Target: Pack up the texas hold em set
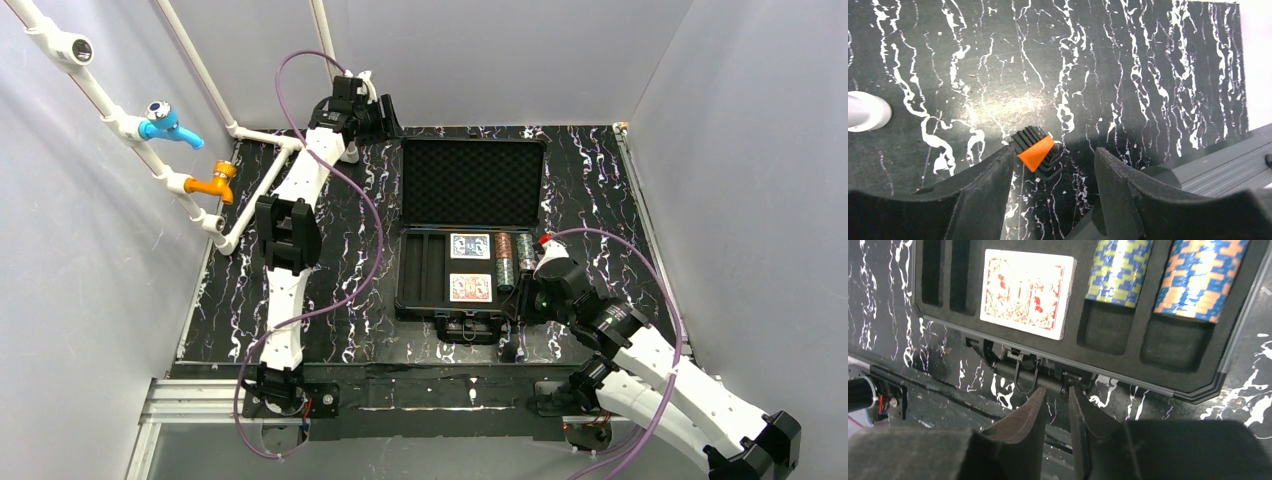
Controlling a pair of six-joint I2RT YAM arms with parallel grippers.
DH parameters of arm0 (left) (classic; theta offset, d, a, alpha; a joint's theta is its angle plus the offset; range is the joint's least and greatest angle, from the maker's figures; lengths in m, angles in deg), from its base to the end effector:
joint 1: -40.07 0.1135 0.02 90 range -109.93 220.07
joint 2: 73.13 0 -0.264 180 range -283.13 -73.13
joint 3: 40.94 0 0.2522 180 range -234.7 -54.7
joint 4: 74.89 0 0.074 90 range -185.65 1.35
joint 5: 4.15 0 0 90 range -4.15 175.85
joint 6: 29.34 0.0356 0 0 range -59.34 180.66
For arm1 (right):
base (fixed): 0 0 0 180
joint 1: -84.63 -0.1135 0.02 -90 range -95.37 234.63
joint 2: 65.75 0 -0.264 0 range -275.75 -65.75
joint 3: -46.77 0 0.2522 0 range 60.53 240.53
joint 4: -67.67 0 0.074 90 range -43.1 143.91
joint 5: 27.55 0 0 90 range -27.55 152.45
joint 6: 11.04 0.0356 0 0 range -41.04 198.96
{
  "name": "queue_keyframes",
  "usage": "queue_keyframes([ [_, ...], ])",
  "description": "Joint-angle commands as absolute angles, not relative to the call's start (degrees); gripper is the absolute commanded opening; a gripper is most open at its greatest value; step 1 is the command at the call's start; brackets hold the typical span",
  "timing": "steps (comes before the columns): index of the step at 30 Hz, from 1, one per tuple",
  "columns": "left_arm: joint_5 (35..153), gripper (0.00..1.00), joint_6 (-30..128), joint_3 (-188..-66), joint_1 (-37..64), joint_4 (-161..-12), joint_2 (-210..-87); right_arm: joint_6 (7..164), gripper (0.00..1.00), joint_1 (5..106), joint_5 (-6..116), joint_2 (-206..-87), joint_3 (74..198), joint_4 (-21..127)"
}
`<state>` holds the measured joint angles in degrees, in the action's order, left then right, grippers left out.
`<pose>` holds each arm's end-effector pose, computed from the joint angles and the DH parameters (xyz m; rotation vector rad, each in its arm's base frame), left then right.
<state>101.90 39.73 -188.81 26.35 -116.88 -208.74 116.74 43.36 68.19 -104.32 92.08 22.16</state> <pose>0.5311 -0.1398 0.2981 0.0400 2.1351 -0.6544 0.1146 0.0958 0.2392 -0.0149 2.3203 0.6181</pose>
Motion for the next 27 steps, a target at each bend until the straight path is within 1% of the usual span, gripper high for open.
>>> queue_keyframes([
  [1, 103.0, 0.57, 35.9, -191.6, 26.6, -114.5, -209.5, 117.4, 0.30, 43.0, 63.6, -103.3, 90.3, 24.3],
  [2, 104.1, 0.56, 35.3, -191.3, 26.6, -114.5, -209.9, 117.6, 0.27, 43.0, 63.3, -103.3, 89.8, 24.8],
  [6, 111.1, 0.55, 34.0, -188.5, 26.6, -113.5, -210.8, 118.4, 0.24, 43.0, 62.9, -103.8, 88.3, 26.6],
  [12, 117.8, 0.52, 34.5, -181.9, 26.5, -110.2, -209.0, 118.9, 0.24, 43.0, 63.8, -106.8, 86.5, 30.4],
  [19, 126.5, 0.52, 36.9, -179.2, 25.9, -109.9, -207.9, 118.3, 0.25, 43.0, 67.2, -111.4, 85.7, 36.8],
  [27, 128.5, 0.51, 42.0, -170.9, 23.7, -109.7, -202.0, 115.9, 0.25, 43.0, 70.7, -117.0, 87.0, 40.7],
])
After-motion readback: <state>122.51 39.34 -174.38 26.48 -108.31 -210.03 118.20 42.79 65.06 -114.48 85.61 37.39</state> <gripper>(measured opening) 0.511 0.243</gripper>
